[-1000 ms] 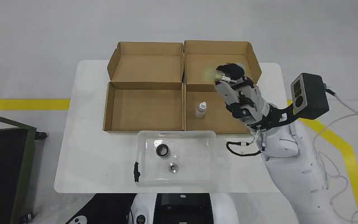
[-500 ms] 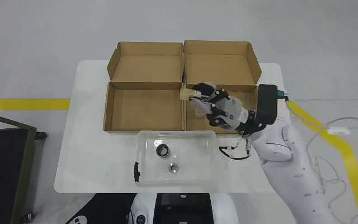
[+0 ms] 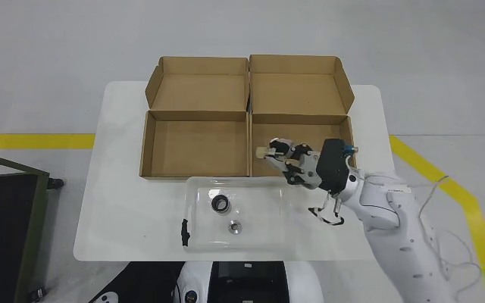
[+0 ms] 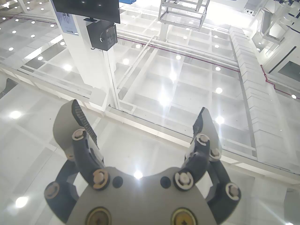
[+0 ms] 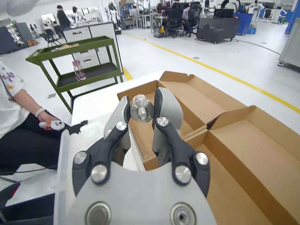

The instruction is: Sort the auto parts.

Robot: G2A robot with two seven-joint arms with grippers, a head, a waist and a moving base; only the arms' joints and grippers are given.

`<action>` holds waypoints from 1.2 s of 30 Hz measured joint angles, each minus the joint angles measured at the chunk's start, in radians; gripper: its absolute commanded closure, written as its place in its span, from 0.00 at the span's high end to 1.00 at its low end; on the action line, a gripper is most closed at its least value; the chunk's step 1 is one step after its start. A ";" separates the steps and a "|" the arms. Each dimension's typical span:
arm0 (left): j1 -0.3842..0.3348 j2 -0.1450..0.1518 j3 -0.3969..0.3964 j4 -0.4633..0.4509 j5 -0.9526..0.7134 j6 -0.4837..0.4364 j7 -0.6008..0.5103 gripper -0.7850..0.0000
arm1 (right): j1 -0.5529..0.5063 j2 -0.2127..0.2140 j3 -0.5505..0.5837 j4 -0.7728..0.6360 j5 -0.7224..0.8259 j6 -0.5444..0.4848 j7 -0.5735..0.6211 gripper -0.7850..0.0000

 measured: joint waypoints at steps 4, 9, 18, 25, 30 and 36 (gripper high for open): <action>0.000 0.000 0.000 0.000 0.000 0.000 0.000 1.00 | -0.014 0.006 0.023 -0.002 -0.064 0.015 0.024 0.00; 0.000 0.000 0.000 0.000 0.000 0.000 0.000 1.00 | -0.025 0.016 0.063 0.009 -0.132 0.021 0.048 0.00; 0.000 0.000 0.000 0.000 0.000 0.000 0.000 1.00 | -0.050 0.035 0.124 -0.007 -0.276 0.033 0.135 0.00; 0.000 0.000 0.000 0.000 0.000 0.000 0.000 1.00 | 0.008 0.033 0.054 0.072 -0.329 0.052 0.214 0.00; 0.000 0.000 0.000 0.000 0.000 0.000 0.000 1.00 | 0.073 0.028 0.002 0.150 -0.345 0.076 0.252 0.00; 0.000 0.000 0.000 0.000 0.000 0.000 0.000 1.00 | 0.136 0.023 -0.042 0.233 -0.354 0.084 0.285 0.00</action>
